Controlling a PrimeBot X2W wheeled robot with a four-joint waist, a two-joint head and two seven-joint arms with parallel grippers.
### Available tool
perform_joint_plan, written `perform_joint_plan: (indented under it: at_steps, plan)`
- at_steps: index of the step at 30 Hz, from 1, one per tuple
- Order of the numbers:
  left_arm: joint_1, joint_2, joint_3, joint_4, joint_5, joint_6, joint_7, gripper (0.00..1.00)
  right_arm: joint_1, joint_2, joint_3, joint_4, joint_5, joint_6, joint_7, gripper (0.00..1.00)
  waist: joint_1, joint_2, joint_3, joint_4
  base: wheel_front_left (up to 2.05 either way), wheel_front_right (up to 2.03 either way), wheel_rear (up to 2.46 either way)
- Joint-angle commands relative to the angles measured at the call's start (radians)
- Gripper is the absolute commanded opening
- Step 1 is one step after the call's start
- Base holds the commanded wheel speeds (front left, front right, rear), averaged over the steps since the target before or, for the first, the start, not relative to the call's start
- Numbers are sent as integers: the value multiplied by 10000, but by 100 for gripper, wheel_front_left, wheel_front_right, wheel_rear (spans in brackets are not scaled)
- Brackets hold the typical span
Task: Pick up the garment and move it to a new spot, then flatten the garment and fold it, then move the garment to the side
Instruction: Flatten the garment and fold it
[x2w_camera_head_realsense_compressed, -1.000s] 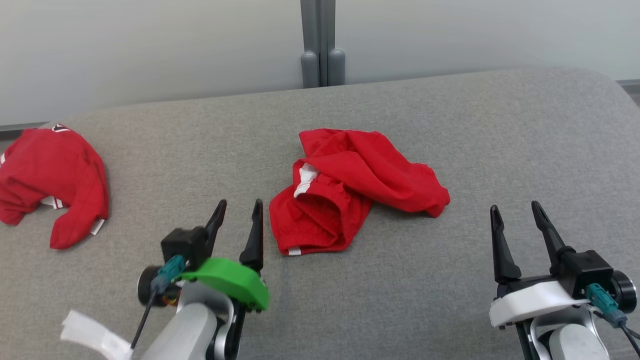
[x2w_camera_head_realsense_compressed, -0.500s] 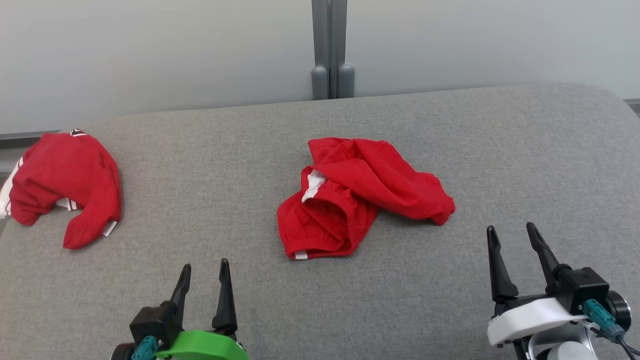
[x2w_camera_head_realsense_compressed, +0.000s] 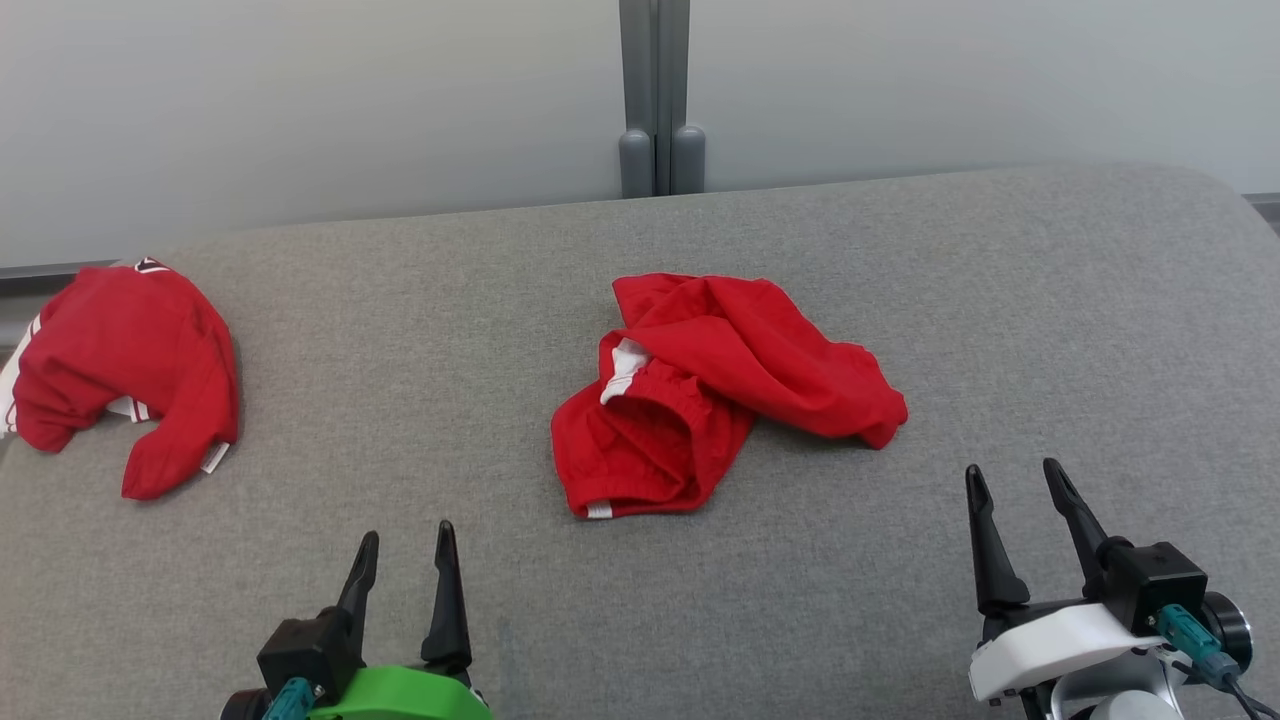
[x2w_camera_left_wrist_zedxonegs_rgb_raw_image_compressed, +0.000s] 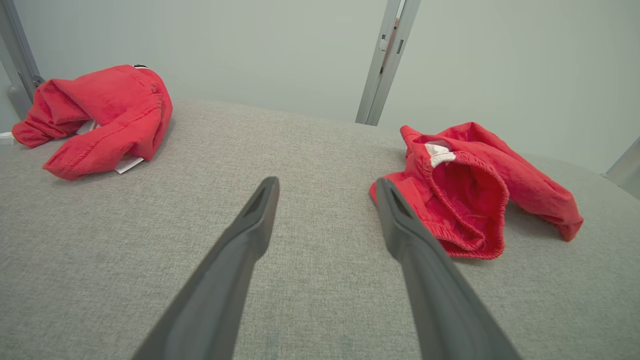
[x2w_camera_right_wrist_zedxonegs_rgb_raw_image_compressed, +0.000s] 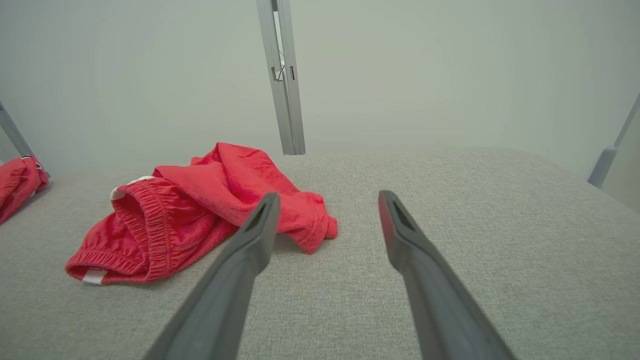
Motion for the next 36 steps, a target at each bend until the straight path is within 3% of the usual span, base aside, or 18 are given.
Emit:
perform_joint_plan:
  at_steps: [1, 10, 14, 21, 28, 36]
  plan:
    - [116, 1, 67, 42, 88, -69, -9, 100, -81, -25, -10, 25, -5, -3, -35, 100, 0, 0, 11, 5, 0, 0, 0]
    - [44, -45, 103, 139, 205, -197, -9, 100, -125, -25, -31, 4, -65, -3, -35, 100, 0, 0, 120, 26, 0, 0, 0]
    - [-391, -53, -259, 158, -131, -449, -9, 100, -208, -25, -21, -38, -107, -3, -35, 100, 0, 0, 319, -5, 0, 0, 0]
    - [-1922, -46, -2086, 806, -1195, -775, 223, 100, -549, -30, 213, 23, -123, -3, -35, 100, 0, 0, 820, -372, 0, 0, 0]
    - [-3725, -34, -3835, 1845, -2901, -569, 749, 100, -927, -27, 390, 83, -20, -3, -35, 100, 0, 0, 1365, -1142, 0, 0, 0]
    - [-5214, -38, -4465, 3762, -3892, -377, 437, 100, -1176, -24, 375, 100, 145, -3, -33, 100, 0, 0, 1855, -1948, 0, 0, 0]
